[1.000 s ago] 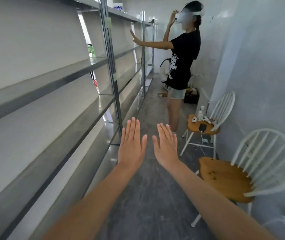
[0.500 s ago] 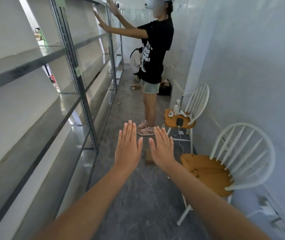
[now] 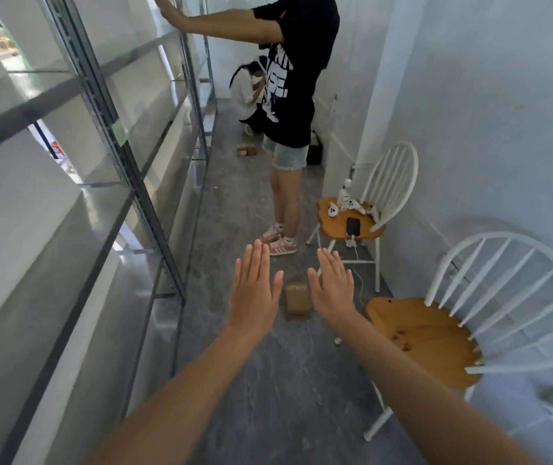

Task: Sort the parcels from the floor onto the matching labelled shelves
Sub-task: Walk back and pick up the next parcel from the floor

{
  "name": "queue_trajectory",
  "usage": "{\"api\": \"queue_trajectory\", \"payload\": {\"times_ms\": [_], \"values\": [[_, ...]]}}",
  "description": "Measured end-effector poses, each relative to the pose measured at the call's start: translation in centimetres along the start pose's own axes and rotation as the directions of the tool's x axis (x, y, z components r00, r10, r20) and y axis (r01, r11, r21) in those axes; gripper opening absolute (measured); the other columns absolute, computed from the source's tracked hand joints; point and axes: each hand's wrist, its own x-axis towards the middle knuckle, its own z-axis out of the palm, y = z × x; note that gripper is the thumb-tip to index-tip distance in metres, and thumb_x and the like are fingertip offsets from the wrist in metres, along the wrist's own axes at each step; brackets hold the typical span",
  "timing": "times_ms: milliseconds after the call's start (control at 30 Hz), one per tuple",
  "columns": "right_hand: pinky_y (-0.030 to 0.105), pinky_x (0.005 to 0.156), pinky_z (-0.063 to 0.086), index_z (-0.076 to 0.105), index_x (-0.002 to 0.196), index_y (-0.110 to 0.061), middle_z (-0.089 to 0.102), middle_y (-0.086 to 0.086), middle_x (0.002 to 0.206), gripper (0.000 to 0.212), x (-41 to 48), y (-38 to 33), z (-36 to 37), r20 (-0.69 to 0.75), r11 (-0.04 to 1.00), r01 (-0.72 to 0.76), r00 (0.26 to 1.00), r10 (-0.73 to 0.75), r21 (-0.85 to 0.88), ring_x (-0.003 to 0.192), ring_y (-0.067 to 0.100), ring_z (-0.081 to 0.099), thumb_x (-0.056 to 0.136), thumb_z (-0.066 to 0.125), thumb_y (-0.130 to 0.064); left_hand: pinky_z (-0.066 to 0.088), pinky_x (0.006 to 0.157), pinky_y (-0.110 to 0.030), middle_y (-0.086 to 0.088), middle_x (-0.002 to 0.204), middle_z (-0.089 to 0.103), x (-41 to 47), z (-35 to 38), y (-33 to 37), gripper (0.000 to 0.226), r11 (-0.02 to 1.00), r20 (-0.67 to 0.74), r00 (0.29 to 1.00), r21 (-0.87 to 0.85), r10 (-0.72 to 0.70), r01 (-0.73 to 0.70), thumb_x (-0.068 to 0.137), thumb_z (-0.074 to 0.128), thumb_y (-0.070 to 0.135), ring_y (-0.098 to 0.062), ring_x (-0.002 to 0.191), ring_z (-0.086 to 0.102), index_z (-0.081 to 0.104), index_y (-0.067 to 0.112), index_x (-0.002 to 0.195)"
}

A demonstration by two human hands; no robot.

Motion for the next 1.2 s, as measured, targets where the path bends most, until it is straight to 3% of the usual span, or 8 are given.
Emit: {"api": "queue_trajectory", "payload": {"times_ms": [267, 500, 700, 933, 1200], "values": [[0.046, 0.127, 0.001, 0.020, 0.160, -0.019, 0.014, -0.004, 0.169, 0.055, 5.4, 1.3, -0.2, -0.017, 1.000, 0.004, 1.000, -0.004, -0.002, 0.156, 0.013, 0.000, 0.108, 0.027, -0.036, -0.007, 0.126, -0.034, -0.003, 0.169, -0.002, 5.5, 1.7, -0.1, 0.082, 0.999, 0.007, 1.000, -0.024, 0.024, -0.023, 0.097, -0.006, 0.061, -0.016, 0.156, -0.009, 0.005, 0.011, 0.161], [0.044, 0.126, -0.003, 0.015, 0.161, -0.020, 0.009, -0.005, 0.170, 0.057, 12.1, 4.0, -0.6, 0.026, 1.000, 0.003, 1.000, -0.003, -0.004, 0.156, 0.012, -0.003, 0.108, 0.026, -0.038, -0.011, 0.124, -0.032, -0.004, 0.169, -0.003, 10.7, 5.2, 0.6, 0.074, 1.000, 0.034, 0.999, 0.009, -0.007, 0.007, 0.101, 0.005, 0.054, -0.015, 0.155, -0.012, 0.004, 0.011, 0.160], [0.046, 0.127, -0.001, 0.016, 0.161, -0.019, 0.011, -0.005, 0.170, 0.057, 19.1, 5.9, -3.2, -0.003, 0.999, 0.047, 0.999, -0.047, 0.006, 0.156, 0.013, -0.003, 0.108, 0.026, -0.039, -0.002, 0.128, -0.039, -0.004, 0.169, 0.000, 17.3, 7.4, 3.1, 0.073, 1.000, 0.007, 1.000, 0.005, 0.003, -0.003, 0.100, 0.005, 0.052, -0.016, 0.156, -0.008, 0.009, 0.010, 0.160], [0.044, 0.127, -0.001, 0.016, 0.161, -0.020, 0.010, -0.005, 0.170, 0.057, 26.7, 8.4, -5.0, 0.042, 0.995, 0.099, 0.994, -0.099, 0.011, 0.156, 0.011, -0.002, 0.108, 0.026, -0.039, -0.004, 0.127, -0.035, -0.001, 0.169, -0.003, 24.0, 11.0, 7.8, 0.073, 0.999, -0.011, 1.000, -0.029, -0.029, 0.029, 0.100, 0.004, 0.053, -0.014, 0.156, -0.010, 0.006, 0.013, 0.161], [0.044, 0.126, 0.002, 0.020, 0.160, -0.018, 0.015, -0.003, 0.169, 0.056, 30.6, 11.4, -3.6, 0.119, 0.996, 0.095, 0.988, -0.095, 0.004, 0.157, 0.014, 0.002, 0.108, 0.027, -0.038, -0.006, 0.126, -0.034, -0.005, 0.170, 0.005, 26.5, 13.9, 7.1, 0.074, 0.991, -0.004, 0.991, -0.005, -0.131, 0.131, 0.099, 0.005, 0.053, -0.015, 0.156, -0.005, 0.011, 0.011, 0.160]]}}
